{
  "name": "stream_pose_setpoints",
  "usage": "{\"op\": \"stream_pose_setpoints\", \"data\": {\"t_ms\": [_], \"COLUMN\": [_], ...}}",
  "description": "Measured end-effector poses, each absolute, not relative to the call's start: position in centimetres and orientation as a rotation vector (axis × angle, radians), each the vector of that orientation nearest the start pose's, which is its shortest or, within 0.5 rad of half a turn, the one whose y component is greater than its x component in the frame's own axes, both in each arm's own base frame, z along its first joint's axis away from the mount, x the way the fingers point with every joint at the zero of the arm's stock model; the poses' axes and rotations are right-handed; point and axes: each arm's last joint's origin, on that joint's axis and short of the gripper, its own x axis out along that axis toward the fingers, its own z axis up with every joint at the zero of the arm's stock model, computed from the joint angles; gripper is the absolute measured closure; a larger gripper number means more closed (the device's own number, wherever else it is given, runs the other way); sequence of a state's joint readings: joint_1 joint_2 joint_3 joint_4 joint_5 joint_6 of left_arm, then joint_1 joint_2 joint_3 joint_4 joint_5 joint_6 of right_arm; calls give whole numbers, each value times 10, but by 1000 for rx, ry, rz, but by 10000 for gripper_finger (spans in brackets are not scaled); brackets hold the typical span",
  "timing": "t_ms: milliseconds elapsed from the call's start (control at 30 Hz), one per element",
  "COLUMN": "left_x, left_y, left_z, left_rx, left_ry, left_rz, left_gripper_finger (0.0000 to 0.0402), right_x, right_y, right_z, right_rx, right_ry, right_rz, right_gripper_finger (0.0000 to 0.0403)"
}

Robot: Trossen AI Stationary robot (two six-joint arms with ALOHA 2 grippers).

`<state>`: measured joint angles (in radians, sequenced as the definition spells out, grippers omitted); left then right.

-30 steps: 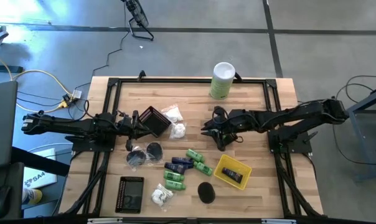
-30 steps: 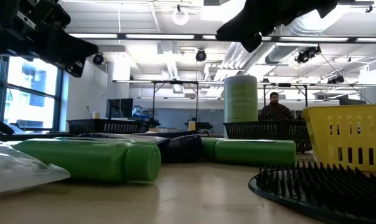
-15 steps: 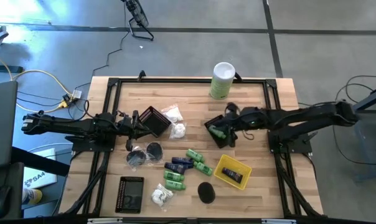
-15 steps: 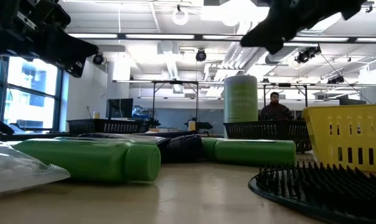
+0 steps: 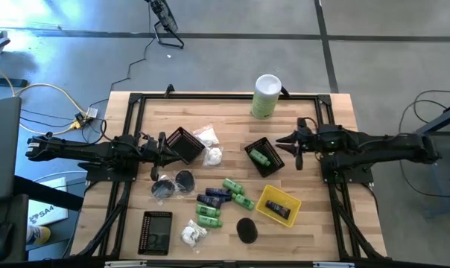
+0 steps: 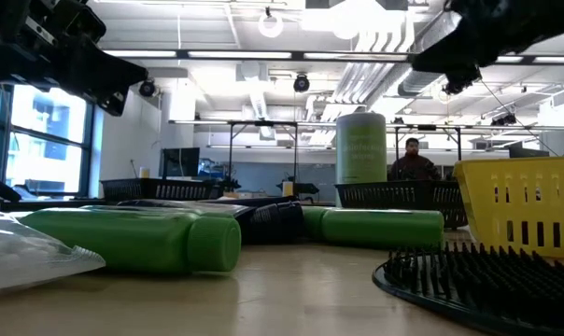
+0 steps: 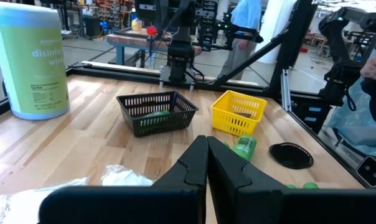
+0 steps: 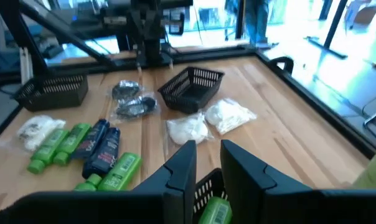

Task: Pick & Place Travel size toiletries
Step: Put the hairbrush into the top left black bin

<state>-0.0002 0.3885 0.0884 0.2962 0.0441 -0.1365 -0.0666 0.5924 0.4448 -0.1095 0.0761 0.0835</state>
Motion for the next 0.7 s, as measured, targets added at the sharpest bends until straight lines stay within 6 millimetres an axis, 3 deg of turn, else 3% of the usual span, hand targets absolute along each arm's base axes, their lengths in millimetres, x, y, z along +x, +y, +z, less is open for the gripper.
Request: {"op": "stream_pose_setpoints", "data": {"t_ms": [433, 700], "left_x": [124, 124], "left_y": [-1, -1], "left_z": [188, 189], "left_rx": [-139, -136], "left_ry": [6, -3], "left_rz": [-44, -39], "left_gripper_finger": [401, 401], "right_x": [108, 105], "right_y": [-11, -11], "right_z": [247, 247], "right_rx": [116, 120], "right_ry": [248, 195], "right_rz": [-208, -207], "right_gripper_finger": [337, 337]}}
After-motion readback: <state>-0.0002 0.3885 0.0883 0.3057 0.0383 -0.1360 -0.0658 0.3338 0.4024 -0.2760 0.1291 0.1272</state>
